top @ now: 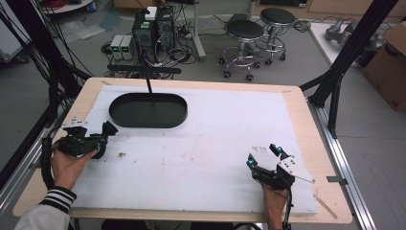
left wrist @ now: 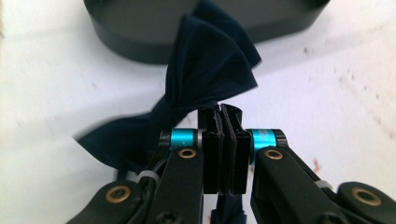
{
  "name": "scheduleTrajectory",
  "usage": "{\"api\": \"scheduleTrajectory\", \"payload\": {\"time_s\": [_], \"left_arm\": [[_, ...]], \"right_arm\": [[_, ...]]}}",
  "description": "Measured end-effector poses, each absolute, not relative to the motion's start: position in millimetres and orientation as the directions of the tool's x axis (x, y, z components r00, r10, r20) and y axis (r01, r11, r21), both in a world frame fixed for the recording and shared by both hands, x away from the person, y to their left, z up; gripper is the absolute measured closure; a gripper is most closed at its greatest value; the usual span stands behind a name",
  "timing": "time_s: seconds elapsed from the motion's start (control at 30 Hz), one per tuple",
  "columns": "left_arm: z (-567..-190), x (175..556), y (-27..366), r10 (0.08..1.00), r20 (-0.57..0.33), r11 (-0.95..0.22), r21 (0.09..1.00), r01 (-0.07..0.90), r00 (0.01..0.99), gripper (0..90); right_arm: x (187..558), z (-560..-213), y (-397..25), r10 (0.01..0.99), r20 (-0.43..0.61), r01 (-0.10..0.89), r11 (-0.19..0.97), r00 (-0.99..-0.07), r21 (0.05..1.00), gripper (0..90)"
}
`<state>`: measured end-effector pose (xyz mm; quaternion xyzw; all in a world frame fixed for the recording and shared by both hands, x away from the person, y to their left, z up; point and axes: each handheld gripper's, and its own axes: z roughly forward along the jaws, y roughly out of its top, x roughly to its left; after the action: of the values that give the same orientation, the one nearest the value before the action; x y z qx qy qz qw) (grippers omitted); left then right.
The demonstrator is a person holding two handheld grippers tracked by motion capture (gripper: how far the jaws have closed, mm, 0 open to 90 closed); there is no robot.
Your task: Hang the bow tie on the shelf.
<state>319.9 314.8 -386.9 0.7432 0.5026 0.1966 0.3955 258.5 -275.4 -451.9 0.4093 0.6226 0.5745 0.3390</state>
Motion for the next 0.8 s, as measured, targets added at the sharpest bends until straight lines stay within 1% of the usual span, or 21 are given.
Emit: {"api": "scheduleTrajectory", "payload": {"time_s": [0.03,0.07,0.1,0.3,0.43,0.8], "left_arm": [[-385.4,318.8,315.0,0.903,-0.105,-0.172,0.801,0.573,0.417,86.9],[-381.9,316.7,315.2,0.903,-0.101,-0.151,0.836,0.528,0.418,86.9],[-381.9,316.7,315.2,0.903,-0.101,-0.151,0.836,0.528,0.418,86.9],[-370.5,311.3,313.7,0.903,-0.077,-0.123,0.896,0.427,0.422,86.9],[-365.3,310.6,311.1,0.901,-0.068,-0.119,0.911,0.394,0.429,87.0],[-350.5,319.5,299.0,0.894,-0.064,-0.102,0.935,0.341,0.443,87.0]], "right_arm": [[258.5,-452.0,-275.3,0.899,0.047,0.119,0.005,-0.435,0.993,10.5],[258.5,-451.9,-275.2,0.899,0.050,0.120,0.003,-0.435,0.993,10.5],[258.5,-451.9,-275.2,0.899,0.050,0.120,0.003,-0.435,0.993,10.5],[258.8,-451.9,-275.6,0.900,0.045,0.114,0.005,-0.434,0.993,10.5],[258.5,-451.9,-275.2,0.899,0.048,0.119,0.005,-0.435,0.993,10.5],[258.5,-451.9,-275.5,0.900,0.051,0.117,0.001,-0.432,0.993,10.5]]}}
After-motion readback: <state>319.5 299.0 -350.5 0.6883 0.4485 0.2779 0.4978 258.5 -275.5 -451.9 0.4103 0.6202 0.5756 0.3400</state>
